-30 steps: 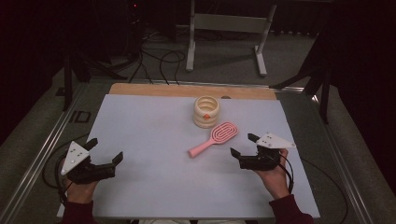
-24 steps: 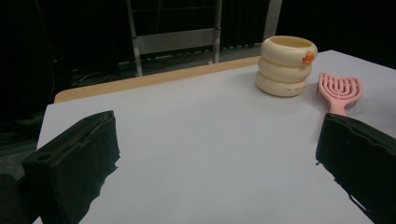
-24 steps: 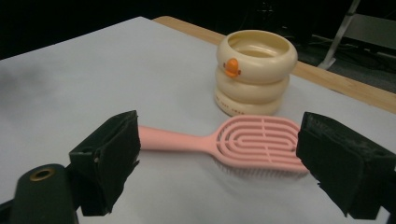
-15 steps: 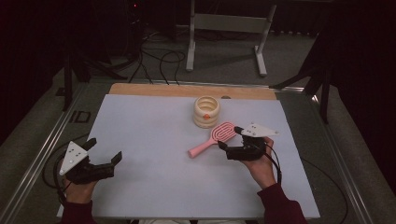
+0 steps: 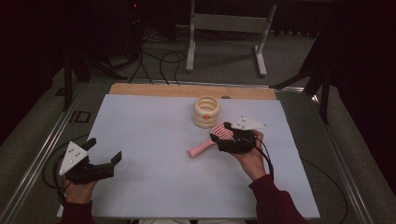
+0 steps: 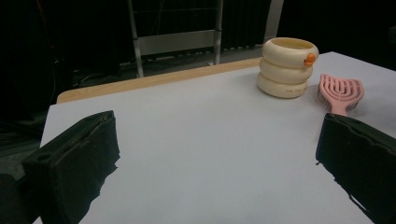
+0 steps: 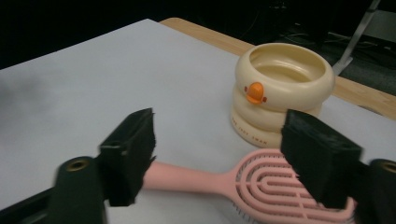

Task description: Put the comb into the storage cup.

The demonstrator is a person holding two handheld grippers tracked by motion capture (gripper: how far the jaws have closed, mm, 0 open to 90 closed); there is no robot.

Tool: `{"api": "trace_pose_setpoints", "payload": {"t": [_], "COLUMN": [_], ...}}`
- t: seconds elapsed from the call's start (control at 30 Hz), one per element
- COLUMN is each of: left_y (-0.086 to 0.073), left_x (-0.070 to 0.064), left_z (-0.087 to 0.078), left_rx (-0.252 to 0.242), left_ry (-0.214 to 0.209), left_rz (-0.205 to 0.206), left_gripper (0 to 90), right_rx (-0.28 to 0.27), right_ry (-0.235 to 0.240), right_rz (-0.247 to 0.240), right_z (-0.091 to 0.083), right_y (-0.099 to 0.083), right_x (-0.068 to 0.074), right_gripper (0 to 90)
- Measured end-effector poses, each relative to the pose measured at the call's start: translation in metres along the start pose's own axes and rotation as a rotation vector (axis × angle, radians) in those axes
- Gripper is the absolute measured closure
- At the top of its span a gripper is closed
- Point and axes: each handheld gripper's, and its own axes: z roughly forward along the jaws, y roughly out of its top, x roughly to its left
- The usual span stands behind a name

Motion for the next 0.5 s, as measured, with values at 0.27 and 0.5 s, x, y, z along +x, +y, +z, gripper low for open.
{"api": "trace_pose_setpoints", "payload": {"t": [0.27,0.5], "left_y": [-0.001,-0.002], "left_x": [0.001,0.001], "left_z": [0.000,0.001], "left_rx": [0.003,0.005], "left_ry": [0.000,0.001], "left_rz": [0.000,-0.002], "left_gripper": [0.0,0.0], "right_rx": [0.032,0.094], "right_ry": [-0.027,-0.017], "right_rz": [0.050,0.050], "right_z": [0.023,0.047], "right_y": [0.001,-0.006], "right_x": [0.000,0.003], "right_gripper": [70.4,90.0]}}
